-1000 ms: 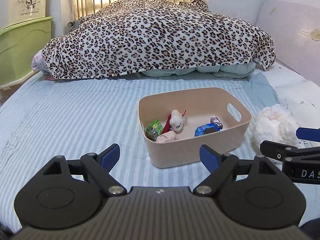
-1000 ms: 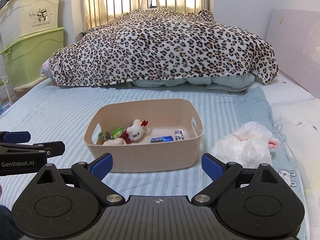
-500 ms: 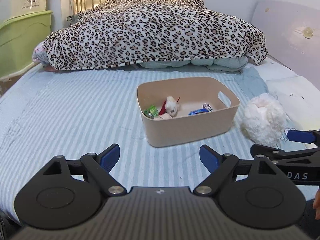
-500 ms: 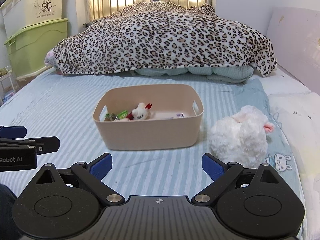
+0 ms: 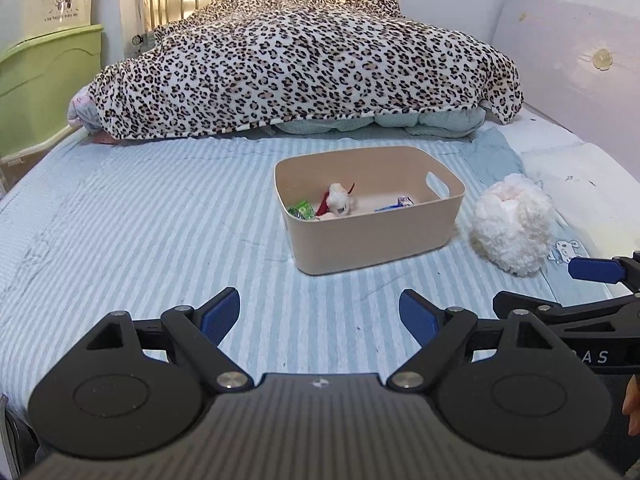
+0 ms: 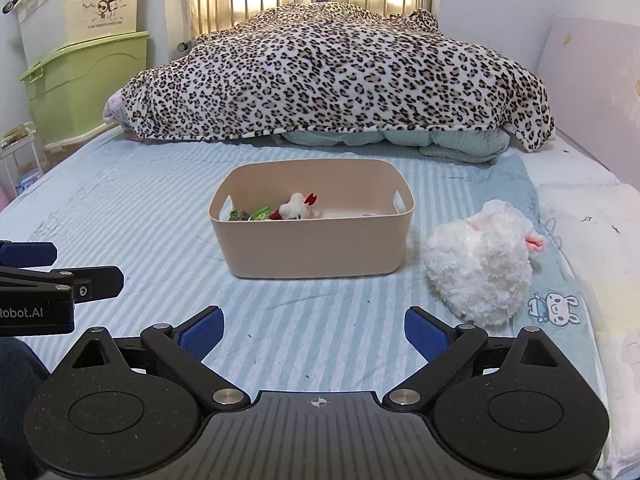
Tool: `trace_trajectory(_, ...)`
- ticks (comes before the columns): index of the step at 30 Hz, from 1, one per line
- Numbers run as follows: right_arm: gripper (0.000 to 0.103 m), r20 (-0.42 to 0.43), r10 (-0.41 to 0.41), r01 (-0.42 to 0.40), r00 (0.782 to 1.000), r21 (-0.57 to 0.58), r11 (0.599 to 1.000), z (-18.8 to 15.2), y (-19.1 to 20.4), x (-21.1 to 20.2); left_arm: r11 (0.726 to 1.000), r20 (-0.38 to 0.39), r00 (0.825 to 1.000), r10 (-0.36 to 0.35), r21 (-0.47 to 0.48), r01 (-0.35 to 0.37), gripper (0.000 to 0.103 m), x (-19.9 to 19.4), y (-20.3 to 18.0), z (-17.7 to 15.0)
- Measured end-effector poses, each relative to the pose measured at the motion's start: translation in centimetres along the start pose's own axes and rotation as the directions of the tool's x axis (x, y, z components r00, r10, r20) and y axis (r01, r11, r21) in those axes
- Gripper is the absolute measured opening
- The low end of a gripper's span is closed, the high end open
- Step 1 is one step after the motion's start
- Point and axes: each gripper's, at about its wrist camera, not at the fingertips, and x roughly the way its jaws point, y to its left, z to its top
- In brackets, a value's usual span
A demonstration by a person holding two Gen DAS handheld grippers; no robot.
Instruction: Organize objects
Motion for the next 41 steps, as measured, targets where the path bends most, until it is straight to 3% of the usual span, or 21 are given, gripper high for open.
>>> trace_trajectory(13,0.099,-0.008,0.014,-0.014,1.0,0.007,1.0,-1.2,0.2,-1.6,0.999,-0.018,1.0,0.013,0.029,-0.013,0.087,-0.9,-0.2,-2.0)
trace_trajectory(41,0.099,0.013,0.023,-0.023,1.0,0.012,1.0,-1.4,0.4,-3.7,0.999,-0.036,0.999,-0.006,0.04,0.007,0.087,-1.6,-0.5,-2.9)
